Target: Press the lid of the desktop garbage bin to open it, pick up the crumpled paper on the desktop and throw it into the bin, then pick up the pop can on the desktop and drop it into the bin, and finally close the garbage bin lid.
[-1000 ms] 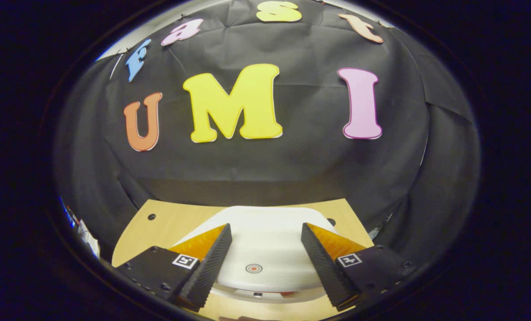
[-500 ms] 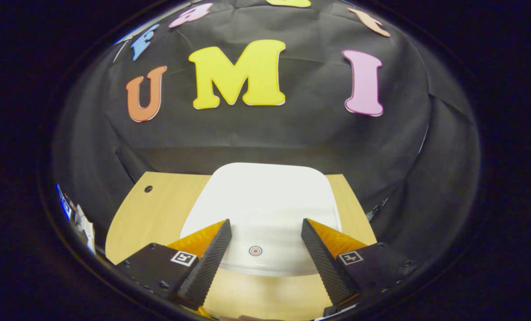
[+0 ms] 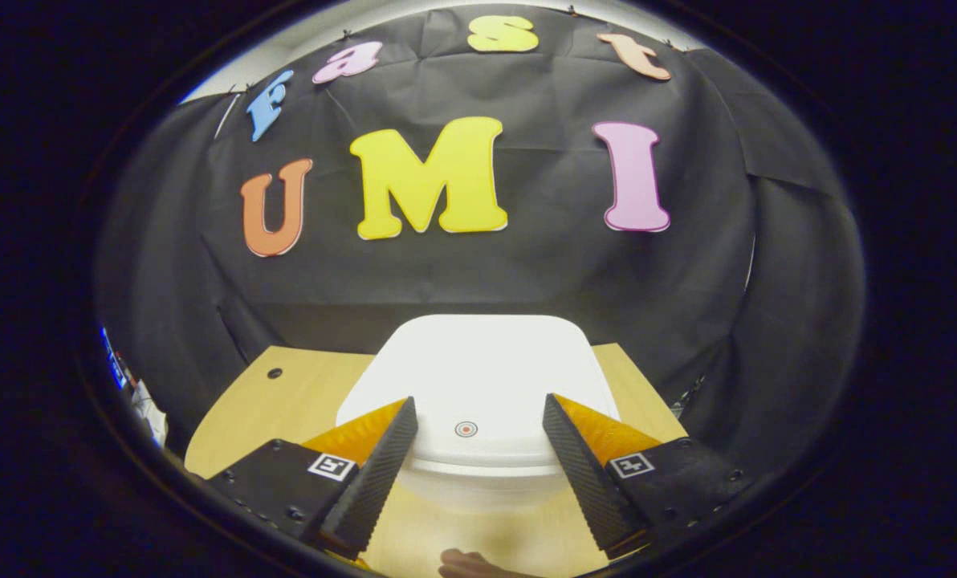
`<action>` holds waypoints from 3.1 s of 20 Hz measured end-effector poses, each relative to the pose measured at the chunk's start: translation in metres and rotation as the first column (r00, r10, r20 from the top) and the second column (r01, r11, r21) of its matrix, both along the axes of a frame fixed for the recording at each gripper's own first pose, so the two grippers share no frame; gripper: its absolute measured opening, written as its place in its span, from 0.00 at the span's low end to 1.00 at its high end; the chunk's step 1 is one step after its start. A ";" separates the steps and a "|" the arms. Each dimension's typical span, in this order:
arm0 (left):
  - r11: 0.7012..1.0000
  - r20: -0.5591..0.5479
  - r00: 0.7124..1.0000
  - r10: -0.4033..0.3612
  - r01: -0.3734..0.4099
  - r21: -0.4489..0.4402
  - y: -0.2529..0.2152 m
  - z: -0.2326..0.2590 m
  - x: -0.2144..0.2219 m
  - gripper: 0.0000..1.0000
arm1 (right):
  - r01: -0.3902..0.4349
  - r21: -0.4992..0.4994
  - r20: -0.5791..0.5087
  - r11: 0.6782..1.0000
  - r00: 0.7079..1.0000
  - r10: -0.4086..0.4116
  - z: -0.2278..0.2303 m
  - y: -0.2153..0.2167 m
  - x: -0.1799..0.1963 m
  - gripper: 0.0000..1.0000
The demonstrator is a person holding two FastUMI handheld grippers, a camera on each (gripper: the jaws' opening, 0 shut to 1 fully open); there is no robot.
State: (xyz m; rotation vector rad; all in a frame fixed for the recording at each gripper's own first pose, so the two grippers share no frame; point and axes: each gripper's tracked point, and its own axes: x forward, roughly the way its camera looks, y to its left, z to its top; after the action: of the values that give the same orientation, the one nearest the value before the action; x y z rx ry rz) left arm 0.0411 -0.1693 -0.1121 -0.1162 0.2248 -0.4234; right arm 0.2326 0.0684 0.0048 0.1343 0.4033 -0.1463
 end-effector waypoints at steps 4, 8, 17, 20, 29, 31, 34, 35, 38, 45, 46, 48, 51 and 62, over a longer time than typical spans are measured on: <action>1.000 -0.007 1.000 -0.009 0.009 -0.016 -0.006 -0.001 -0.001 0.98 | 0.011 -0.049 0.089 0.999 0.996 -0.006 -0.008 0.001 0.000 1.00; 1.000 -0.019 1.000 -0.009 0.009 -0.008 -0.009 -0.004 -0.002 0.98 | 0.017 -0.050 0.118 0.999 0.993 -0.011 -0.011 0.000 0.002 1.00; 0.998 0.045 0.997 0.058 -0.057 -0.022 0.007 -0.004 0.004 0.98 | -0.097 -0.057 0.315 0.994 0.943 0.110 -0.014 0.010 -0.068 0.94; 0.996 0.064 0.995 0.082 -0.081 -0.030 0.013 0.000 0.005 0.98 | -0.083 -0.066 0.392 0.994 0.914 0.102 -0.025 0.004 -0.112 0.94; 0.992 0.070 0.991 0.117 -0.113 -0.062 0.016 -0.005 0.000 0.98 | -0.009 -0.174 0.409 0.985 0.909 0.080 -0.104 -0.019 -0.193 0.96; 0.989 0.050 0.989 0.138 -0.136 -0.054 0.024 -0.013 0.002 0.98 | -0.023 -0.175 0.364 0.984 0.927 0.087 -0.129 -0.019 -0.200 0.96; 0.988 0.011 0.992 0.128 -0.127 -0.087 0.024 -0.018 0.001 0.98 | -0.047 -0.092 0.335 0.995 0.939 0.076 -0.147 -0.020 -0.199 0.95; 0.988 0.019 0.991 0.136 -0.134 -0.078 0.026 -0.017 -0.001 0.98 | -0.051 -0.068 0.326 0.996 0.943 0.070 -0.151 -0.020 -0.197 0.95; 0.986 0.086 0.982 0.166 -0.164 -0.029 0.036 -0.012 -0.001 0.98 | -0.043 -0.068 0.308 0.997 0.949 0.062 -0.158 -0.022 -0.194 0.95; 0.988 0.096 0.983 0.154 -0.151 -0.034 0.030 -0.009 -0.002 0.98 | -0.045 -0.086 0.322 0.995 0.944 0.071 -0.154 -0.021 -0.200 0.96; 0.988 0.096 0.984 0.151 -0.149 -0.032 0.029 -0.010 -0.002 0.98 | -0.037 -0.092 0.328 0.995 0.942 0.065 -0.152 -0.023 -0.199 0.96; 0.989 0.094 0.984 0.149 -0.146 -0.037 0.030 -0.009 -0.001 0.98 | -0.025 -0.102 0.339 0.994 0.939 0.058 -0.148 -0.026 -0.200 0.96; 0.986 0.105 0.981 0.165 -0.162 -0.035 0.035 -0.003 0.000 0.98 | -0.020 -0.092 0.356 0.996 0.933 0.051 -0.140 -0.028 -0.204 0.95; 0.986 0.131 0.978 0.163 -0.158 -0.044 0.032 0.017 0.000 0.97 | -0.016 -0.109 0.366 0.994 0.929 0.055 -0.135 -0.031 -0.207 0.96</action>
State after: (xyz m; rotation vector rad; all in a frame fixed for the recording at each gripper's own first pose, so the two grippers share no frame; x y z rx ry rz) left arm 0.0412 -0.1377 -0.0954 -0.1366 0.0748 -0.2727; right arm 0.0255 0.0371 -0.1300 0.0491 0.0217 -0.1030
